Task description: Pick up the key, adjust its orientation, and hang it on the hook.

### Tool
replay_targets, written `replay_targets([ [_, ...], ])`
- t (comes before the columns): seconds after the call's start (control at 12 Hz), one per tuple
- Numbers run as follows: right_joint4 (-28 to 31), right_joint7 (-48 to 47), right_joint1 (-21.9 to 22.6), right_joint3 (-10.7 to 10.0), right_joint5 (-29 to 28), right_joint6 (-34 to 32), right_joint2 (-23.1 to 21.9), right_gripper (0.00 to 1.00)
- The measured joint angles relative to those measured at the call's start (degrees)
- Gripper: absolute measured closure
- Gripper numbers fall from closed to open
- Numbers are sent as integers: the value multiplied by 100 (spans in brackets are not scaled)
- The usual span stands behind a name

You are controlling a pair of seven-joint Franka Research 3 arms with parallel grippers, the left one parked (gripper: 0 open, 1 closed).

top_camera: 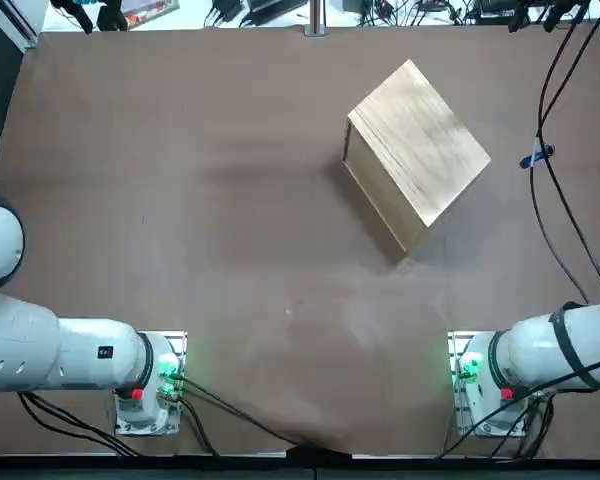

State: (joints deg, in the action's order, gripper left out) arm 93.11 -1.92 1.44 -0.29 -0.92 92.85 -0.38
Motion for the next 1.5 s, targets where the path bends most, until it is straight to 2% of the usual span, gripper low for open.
replay_targets([
  [1.5,0,0,7,0,8,23,3,0],
])
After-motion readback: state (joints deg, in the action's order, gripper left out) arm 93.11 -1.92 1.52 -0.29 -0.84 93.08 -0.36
